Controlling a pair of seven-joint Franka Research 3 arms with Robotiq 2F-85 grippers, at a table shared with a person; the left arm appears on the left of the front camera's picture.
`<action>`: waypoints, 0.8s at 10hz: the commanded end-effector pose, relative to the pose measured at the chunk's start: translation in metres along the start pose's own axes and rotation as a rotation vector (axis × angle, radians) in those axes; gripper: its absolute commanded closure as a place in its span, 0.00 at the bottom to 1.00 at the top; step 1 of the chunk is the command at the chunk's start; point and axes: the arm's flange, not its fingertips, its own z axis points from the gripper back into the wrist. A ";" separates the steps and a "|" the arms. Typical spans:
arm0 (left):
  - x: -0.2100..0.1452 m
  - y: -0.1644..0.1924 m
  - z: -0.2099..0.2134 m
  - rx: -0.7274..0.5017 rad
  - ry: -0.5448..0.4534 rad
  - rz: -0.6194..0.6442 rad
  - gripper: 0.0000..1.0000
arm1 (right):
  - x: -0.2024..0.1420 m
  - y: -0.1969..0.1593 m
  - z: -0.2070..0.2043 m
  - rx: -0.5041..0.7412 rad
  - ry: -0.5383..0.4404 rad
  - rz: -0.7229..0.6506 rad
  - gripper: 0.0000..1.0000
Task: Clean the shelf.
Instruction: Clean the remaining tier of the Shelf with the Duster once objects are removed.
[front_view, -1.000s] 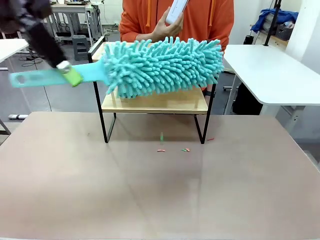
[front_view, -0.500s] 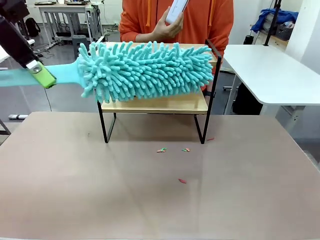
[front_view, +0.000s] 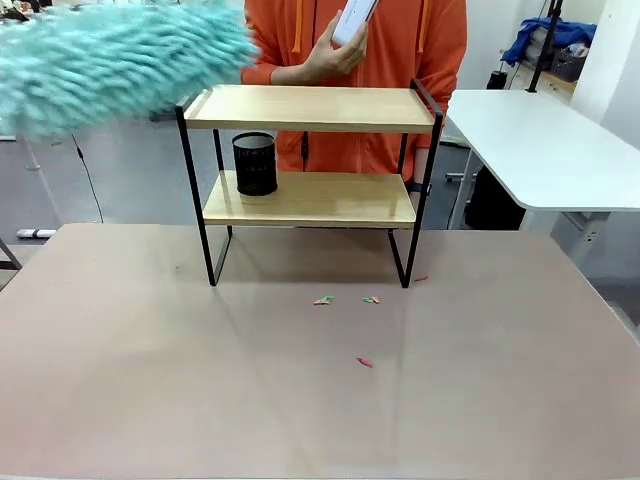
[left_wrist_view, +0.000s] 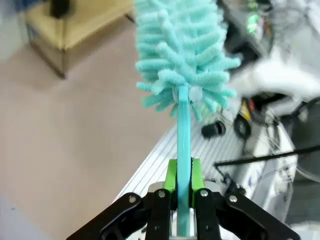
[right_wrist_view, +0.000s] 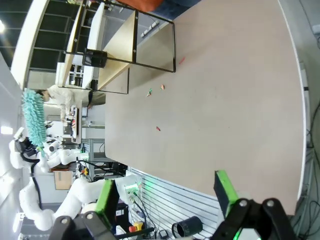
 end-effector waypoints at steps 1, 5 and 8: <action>-0.042 0.030 0.024 0.067 -0.209 0.154 0.87 | 0.001 0.001 0.000 0.012 -0.011 0.025 0.00; -0.080 0.143 -0.004 0.115 -0.384 0.551 0.87 | 0.001 0.001 0.000 0.012 -0.011 0.025 0.00; -0.080 0.179 -0.041 0.109 -0.349 0.560 0.87 | 0.001 0.001 0.000 0.012 -0.011 0.025 0.00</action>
